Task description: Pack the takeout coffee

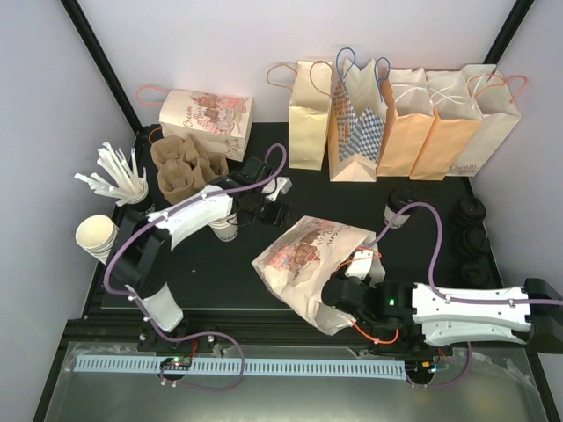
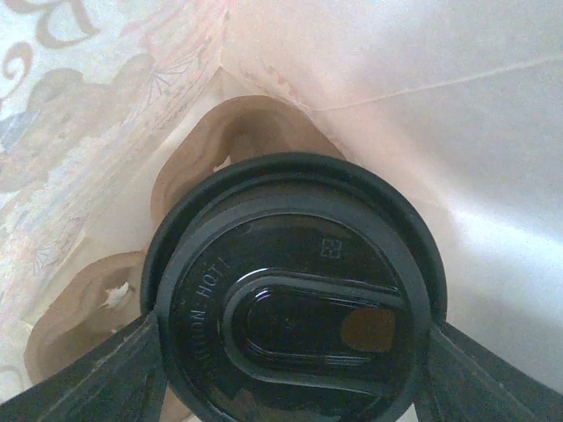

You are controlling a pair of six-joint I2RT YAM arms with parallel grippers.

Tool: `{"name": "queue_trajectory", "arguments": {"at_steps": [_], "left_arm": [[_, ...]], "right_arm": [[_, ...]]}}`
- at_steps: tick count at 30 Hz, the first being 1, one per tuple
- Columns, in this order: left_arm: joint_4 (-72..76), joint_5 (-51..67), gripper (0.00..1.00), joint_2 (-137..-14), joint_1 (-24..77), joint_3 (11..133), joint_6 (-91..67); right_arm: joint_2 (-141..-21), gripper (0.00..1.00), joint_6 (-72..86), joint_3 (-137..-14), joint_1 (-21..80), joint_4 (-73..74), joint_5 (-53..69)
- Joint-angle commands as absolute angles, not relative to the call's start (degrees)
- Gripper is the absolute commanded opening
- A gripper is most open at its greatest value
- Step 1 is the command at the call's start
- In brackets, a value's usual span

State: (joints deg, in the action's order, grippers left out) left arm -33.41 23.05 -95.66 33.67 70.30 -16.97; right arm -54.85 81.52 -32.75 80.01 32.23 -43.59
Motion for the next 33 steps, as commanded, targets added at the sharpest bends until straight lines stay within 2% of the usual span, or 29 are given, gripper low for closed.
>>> {"name": "queue_trajectory", "arguments": {"at_steps": [1, 16, 33], "left_arm": [[-33.39, 30.49, 0.64, -100.06, 32.28, 73.75, -15.02], [-36.87, 34.09, 0.53, -110.87, 32.21, 78.24, -15.6], [-35.84, 37.64, 0.48, -114.66, 32.2, 78.69, -15.47]], "right_arm": [[-52.37, 0.34, 72.56, -30.2, 80.07, 22.91, -49.13], [-57.54, 0.34, 66.06, -32.87, 80.1, 19.04, -51.53], [-64.68, 0.33, 66.8, -35.01, 79.98, 21.82, -54.71]]}}
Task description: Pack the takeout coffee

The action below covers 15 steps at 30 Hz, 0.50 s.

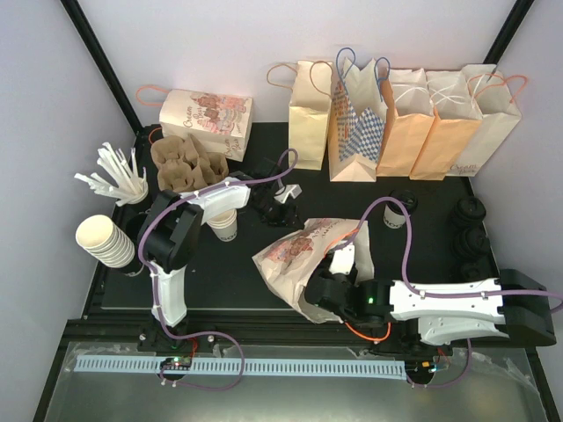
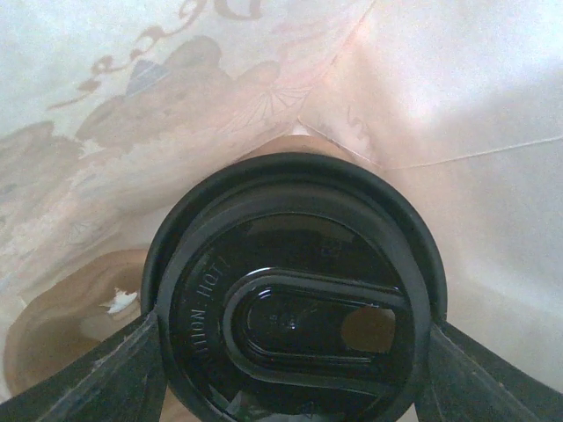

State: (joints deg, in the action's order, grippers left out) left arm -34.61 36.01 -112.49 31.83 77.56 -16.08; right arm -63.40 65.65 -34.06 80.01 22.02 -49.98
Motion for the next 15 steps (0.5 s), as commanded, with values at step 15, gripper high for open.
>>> {"name": "queue_trajectory", "arguments": {"at_steps": [15], "left_arm": [[-34.03, 42.89, 0.4, -116.72, 32.23, 78.6, -15.82]], "right_arm": [[-63.93, 0.33, 65.37, -28.52, 76.65, 11.68, -44.56]]}}
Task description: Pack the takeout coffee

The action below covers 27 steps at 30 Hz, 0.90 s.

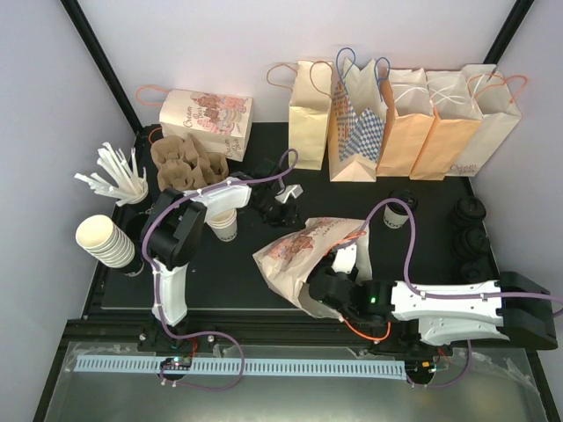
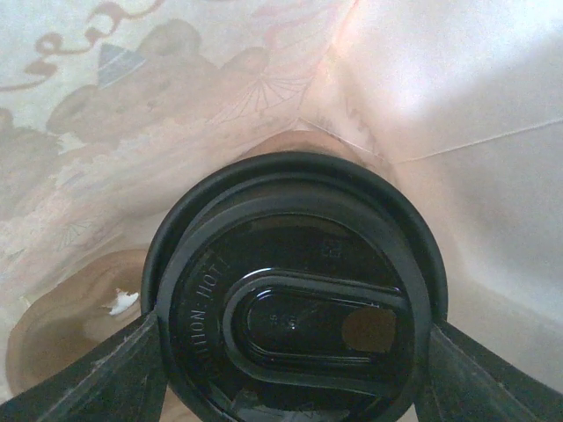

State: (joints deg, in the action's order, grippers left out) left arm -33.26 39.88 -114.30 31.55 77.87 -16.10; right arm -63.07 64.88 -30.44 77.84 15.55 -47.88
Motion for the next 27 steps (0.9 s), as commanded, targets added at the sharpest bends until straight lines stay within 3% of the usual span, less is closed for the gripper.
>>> {"name": "queue_trajectory", "arguments": {"at_steps": [1, 27], "left_arm": [[-33.91, 43.11, 0.39, -116.8, 32.2, 78.65, -15.84], [-36.04, 45.46, 0.34, -119.27, 32.44, 78.32, -14.51]], "right_arm": [[-64.1, 0.33, 65.39, -28.64, 76.5, 11.92, -44.49], [-79.36, 0.34, 68.26, -32.42, 68.31, 15.36, -33.22]]}}
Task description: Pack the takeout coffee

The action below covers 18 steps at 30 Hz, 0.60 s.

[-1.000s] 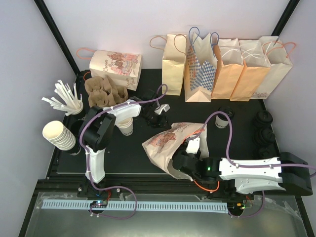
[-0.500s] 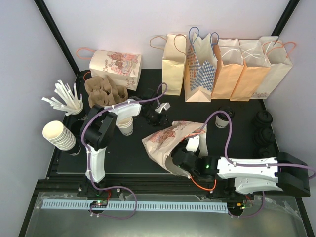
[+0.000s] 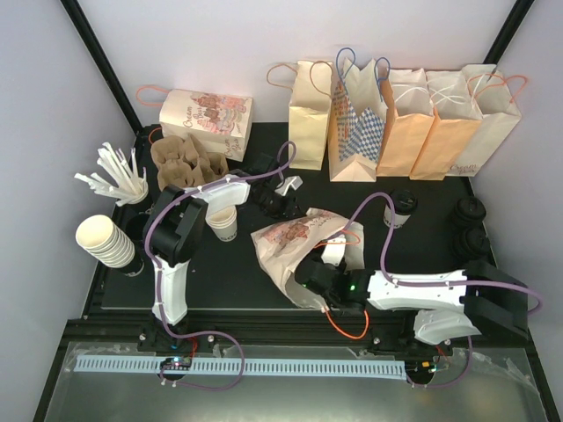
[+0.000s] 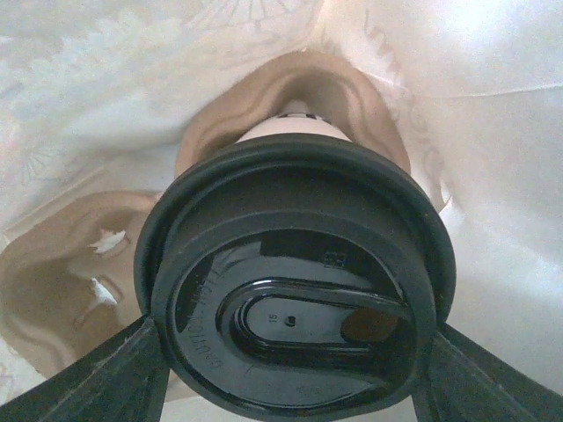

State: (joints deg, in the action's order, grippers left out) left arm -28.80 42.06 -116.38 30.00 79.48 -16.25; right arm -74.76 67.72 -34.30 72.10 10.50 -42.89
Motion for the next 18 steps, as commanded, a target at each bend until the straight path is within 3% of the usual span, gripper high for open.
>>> {"name": "queue_trajectory", "arguments": {"at_steps": [1, 18], "left_arm": [[-36.17, 45.49, 0.34, -119.34, 32.53, 78.22, -14.35], [-36.39, 46.15, 0.33, -119.6, 32.56, 76.15, -13.23]], "right_arm": [[-79.63, 0.34, 67.96, -32.09, 67.61, 14.7, -32.37], [-75.02, 0.34, 66.66, -29.39, 63.32, 13.48, -31.42]]}}
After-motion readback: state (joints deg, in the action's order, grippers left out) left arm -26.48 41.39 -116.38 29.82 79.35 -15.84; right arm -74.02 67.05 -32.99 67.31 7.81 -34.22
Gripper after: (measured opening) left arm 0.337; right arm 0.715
